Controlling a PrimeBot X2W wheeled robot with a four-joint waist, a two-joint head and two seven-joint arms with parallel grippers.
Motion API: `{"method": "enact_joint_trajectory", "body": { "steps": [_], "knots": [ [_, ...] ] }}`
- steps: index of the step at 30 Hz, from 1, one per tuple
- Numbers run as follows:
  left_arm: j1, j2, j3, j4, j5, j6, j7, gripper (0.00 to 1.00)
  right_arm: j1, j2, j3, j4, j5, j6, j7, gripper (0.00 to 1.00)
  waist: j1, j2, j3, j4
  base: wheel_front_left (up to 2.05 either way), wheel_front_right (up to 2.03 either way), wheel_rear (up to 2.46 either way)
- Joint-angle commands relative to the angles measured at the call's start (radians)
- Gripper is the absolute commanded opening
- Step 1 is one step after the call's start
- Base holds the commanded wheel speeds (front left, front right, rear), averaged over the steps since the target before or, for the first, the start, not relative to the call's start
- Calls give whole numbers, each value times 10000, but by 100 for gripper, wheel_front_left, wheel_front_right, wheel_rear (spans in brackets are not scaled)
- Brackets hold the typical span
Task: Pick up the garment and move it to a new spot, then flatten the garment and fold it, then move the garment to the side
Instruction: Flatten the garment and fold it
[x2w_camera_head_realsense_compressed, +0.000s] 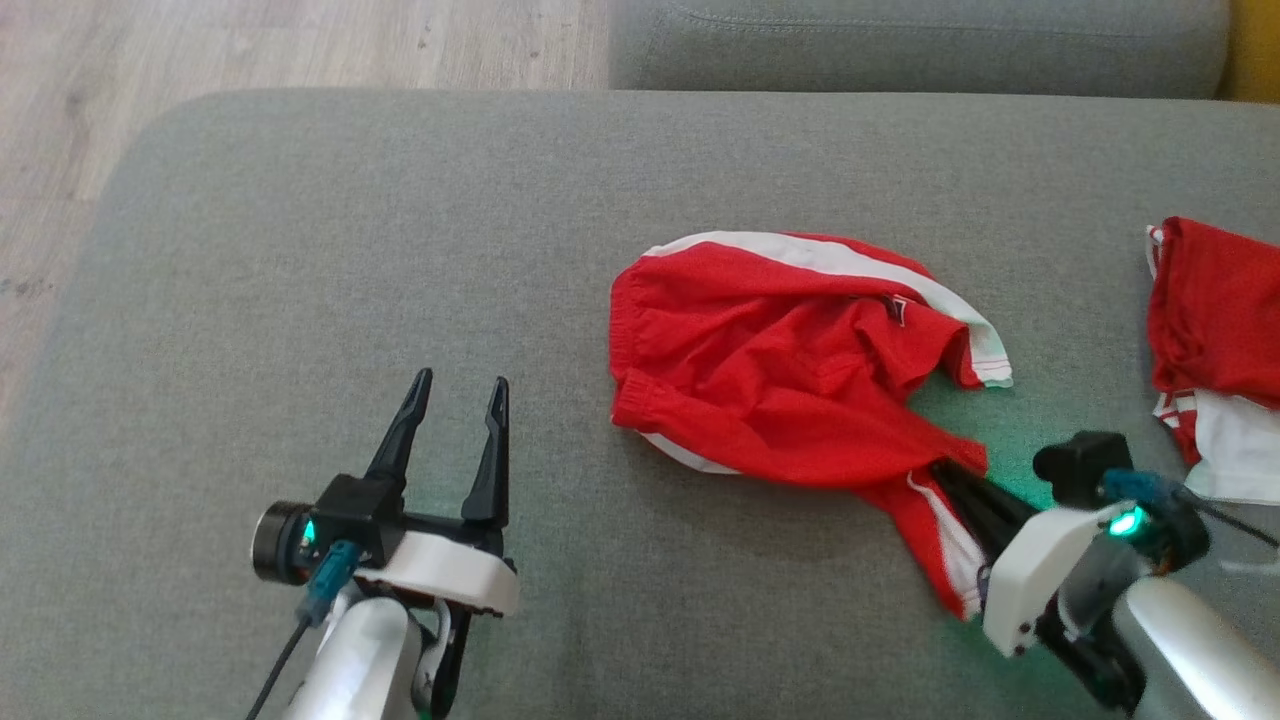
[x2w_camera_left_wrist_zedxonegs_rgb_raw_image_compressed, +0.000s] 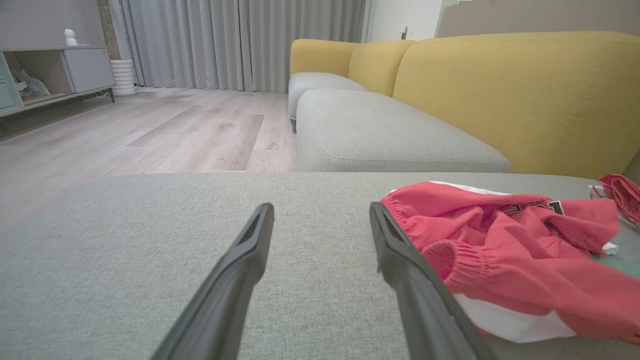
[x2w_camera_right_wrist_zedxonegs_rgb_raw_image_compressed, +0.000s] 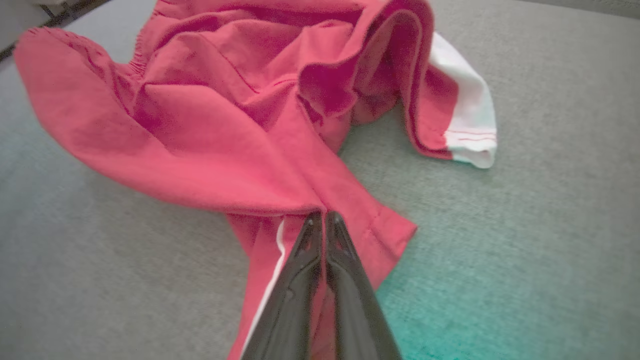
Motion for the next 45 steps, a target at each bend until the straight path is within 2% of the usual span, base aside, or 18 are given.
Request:
{"method": "enact_joint_trajectory", "body": {
  "steps": [1,6,12,18,23,27,34,40,45],
  "knots": [
    [-423,104,242,-255,104,-7,-95,100,-446,-290,61,-48,-260,-9,-65,100,0,0,44,17,0,0,0],
    [-493,127,219,-235,111,-9,-95,100,-805,28,-271,486,-636,-9,-581,100,0,0,133,-58,0,0,0],
    [-458,177,257,-222,84,16,-95,100,-609,478,-1251,409,-960,-9,-1392,100,0,0,9,-346,0,0,0],
    [-336,195,319,-256,27,50,-95,100,22,943,-2620,-140,-1375,-9,-2061,100,0,0,-151,-667,0,0,0],
    [-216,191,349,-304,-9,75,-95,100,1111,1797,-3916,-1183,-1904,-9,-2740,100,0,0,-267,-916,0,0,0],
    [-163,196,409,-357,-35,92,-95,100,2152,2428,-4344,-1985,-2147,-9,-2866,100,0,0,-292,-1087,0,0,0],
    [-124,188,410,-373,-29,62,-95,100,3051,2936,-4252,-2587,-2079,-9,-2520,100,0,0,-345,-1322,0,0,0],
    [-150,178,434,-348,-33,45,-95,100,3578,2532,-3283,-2749,-1247,-9,-1549,100,0,0,-416,-1353,0,0,0],
    [-158,165,416,-296,-37,19,-95,100,3685,2252,-3072,-2623,-633,-9,-890,100,0,0,-464,-1290,0,0,0]
  ]
}}
